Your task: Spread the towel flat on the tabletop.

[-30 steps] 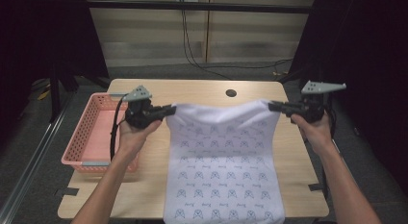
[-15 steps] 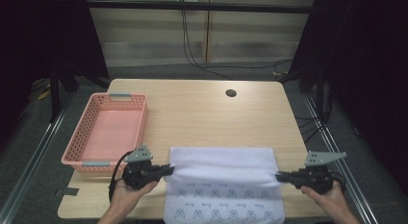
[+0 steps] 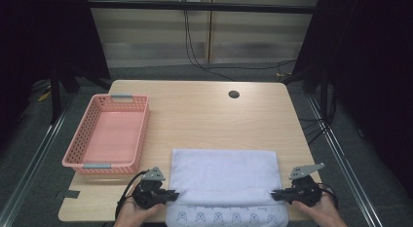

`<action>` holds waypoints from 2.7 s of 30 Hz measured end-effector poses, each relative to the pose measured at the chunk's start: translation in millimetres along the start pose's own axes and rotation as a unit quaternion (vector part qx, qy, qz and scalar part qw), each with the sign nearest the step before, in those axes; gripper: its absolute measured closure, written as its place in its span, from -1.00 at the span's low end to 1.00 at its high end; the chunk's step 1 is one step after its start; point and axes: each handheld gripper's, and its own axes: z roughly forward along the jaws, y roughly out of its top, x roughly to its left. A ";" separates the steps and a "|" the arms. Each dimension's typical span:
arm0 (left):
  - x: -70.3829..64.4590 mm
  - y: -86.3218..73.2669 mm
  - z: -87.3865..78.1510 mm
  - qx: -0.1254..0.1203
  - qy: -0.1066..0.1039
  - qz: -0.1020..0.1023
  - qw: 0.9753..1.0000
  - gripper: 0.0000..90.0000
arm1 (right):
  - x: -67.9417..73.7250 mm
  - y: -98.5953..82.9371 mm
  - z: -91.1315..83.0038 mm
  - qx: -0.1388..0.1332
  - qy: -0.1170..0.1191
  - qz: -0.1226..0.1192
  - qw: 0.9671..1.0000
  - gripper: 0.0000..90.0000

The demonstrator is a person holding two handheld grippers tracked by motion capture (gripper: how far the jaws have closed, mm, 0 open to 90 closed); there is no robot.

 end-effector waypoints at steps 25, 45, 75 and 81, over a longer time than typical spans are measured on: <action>52.1 61.9 33.6 -0.023 0.081 -0.017 0.996 0.93 | -63.3 46.5 21.3 -0.042 -0.056 0.035 0.997 0.94; 108.7 121.3 63.2 -0.035 0.139 -0.042 0.989 0.92 | -121.7 84.2 35.0 -0.070 -0.097 0.058 0.991 0.94; 146.9 150.0 69.3 -0.081 0.138 -0.095 0.983 0.93 | -169.5 128.3 49.0 -0.157 -0.107 0.098 0.977 0.94; 120.0 162.0 40.3 -0.108 0.129 -0.056 0.984 0.93 | -157.9 141.8 6.4 -0.209 -0.101 0.078 0.970 0.94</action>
